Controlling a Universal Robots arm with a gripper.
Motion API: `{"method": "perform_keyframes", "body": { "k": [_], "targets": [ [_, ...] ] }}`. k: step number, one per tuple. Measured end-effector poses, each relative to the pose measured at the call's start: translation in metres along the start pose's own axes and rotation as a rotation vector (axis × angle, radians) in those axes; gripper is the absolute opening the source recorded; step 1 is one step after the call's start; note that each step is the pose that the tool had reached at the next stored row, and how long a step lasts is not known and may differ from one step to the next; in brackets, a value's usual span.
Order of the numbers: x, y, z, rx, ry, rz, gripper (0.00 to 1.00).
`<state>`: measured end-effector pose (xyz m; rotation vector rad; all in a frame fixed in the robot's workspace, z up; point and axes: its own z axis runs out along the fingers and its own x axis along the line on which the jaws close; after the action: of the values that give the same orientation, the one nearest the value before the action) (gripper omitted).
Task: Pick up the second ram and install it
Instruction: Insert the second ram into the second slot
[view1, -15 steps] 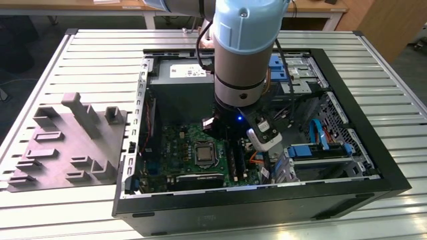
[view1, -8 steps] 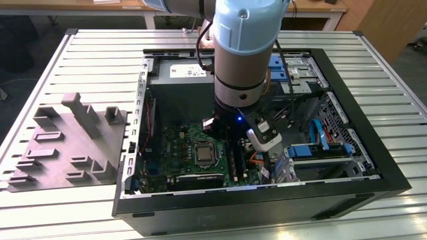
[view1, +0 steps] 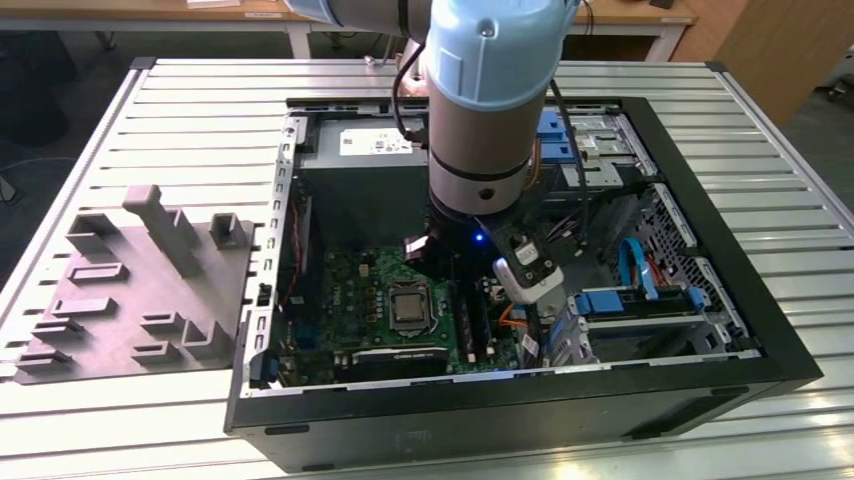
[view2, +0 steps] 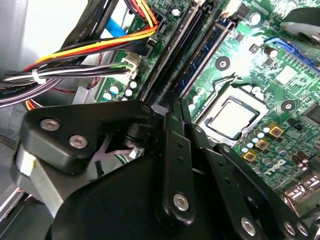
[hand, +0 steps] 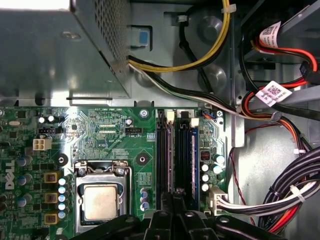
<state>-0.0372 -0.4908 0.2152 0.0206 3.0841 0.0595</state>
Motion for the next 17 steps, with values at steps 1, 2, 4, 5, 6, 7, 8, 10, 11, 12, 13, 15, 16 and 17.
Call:
{"method": "perform_keyframes", "body": {
  "k": [1, 2, 4, 5, 6, 7, 8, 10, 11, 12, 13, 15, 16, 17],
  "targets": [
    [0.0000, 0.0000, 0.0000, 0.0002, -0.0001, 0.000, 0.12],
    [0.0000, 0.0000, 0.0000, 0.0002, -0.0001, 0.000, 0.18],
    [0.0000, -0.0001, -0.0004, 0.0009, 0.0002, 0.000, 0.18],
    [0.0000, -0.0001, -0.0016, 0.0013, 0.0003, 0.000, 0.18],
    [-0.0002, 0.0000, -0.0037, 0.0010, 0.0002, 0.000, 0.18],
    [-0.0003, 0.0002, -0.0066, 0.0006, 0.0001, 0.000, 0.18],
    [-0.0005, 0.0003, -0.0103, 0.0007, 0.0000, 0.000, 0.18],
    [-0.0010, 0.0006, -0.0184, 0.0006, 0.0000, 0.000, 0.18],
    [-0.0013, 0.0008, -0.0229, 0.0008, 0.0001, 0.000, 0.18],
    [-0.0015, 0.0010, -0.0271, 0.0007, 0.0001, 0.000, 0.18],
    [-0.0017, 0.0011, -0.0310, 0.0006, 0.0000, 0.000, 0.18],
    [-0.0021, 0.0014, -0.0381, 0.0007, 0.0000, 0.000, 0.18],
    [-0.0022, 0.0015, -0.0395, 0.0008, 0.0002, 0.000, 0.18],
    [-0.0022, 0.0015, -0.0396, 0.0007, 0.0001, 0.000, 0.18]
  ]
}}
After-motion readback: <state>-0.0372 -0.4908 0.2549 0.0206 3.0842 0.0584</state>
